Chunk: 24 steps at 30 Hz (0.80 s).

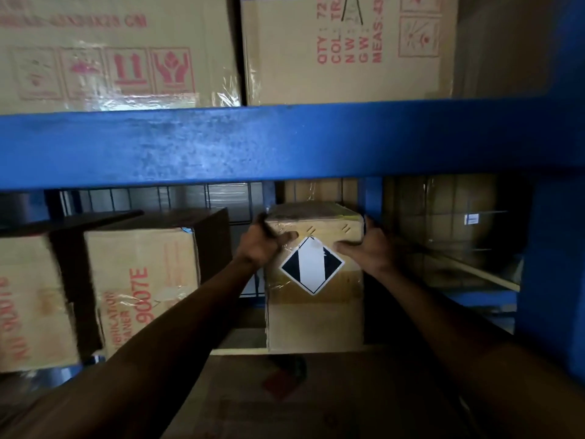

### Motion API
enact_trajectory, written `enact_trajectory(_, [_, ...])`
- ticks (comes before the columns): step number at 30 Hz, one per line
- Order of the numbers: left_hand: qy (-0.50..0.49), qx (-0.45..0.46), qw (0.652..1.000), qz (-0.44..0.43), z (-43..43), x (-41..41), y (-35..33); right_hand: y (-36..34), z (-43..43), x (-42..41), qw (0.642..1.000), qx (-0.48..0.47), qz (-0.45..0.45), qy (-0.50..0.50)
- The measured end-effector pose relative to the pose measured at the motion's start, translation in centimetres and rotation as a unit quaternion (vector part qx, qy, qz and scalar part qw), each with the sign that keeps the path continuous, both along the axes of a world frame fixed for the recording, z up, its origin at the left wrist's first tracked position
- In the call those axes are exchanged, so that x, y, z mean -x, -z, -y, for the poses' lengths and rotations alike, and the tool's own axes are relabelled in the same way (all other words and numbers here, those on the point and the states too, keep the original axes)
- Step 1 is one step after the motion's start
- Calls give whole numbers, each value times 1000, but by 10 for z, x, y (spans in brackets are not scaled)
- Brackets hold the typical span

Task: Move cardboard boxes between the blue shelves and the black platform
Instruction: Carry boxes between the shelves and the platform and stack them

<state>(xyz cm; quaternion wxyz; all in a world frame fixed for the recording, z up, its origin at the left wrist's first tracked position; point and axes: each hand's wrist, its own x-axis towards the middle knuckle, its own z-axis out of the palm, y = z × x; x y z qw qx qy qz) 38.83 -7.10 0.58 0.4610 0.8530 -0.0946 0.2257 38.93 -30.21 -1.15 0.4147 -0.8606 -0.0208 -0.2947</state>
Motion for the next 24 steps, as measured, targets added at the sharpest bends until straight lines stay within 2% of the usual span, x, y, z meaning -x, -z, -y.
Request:
enact_trajectory(4, [52,61,997,-9,0,-10,-2,-6,4,-15,997,-51,-8,-60])
enact_trajectory(9, [61,45,997,19,-10,-7,12,0,1,-20,994,-43,7,-105])
enact_trajectory(13, [65,43,996,29,-13,3,20,3,2,-13,995,-26,8,-92])
enact_trajectory(19, [82,22,995,44,-19,31,30,7,-1,27,997,-15,21,-73])
enact_trajectory(24, [94,36,993,63,-17,84,41,18,-3,87,989,-77,53,-115])
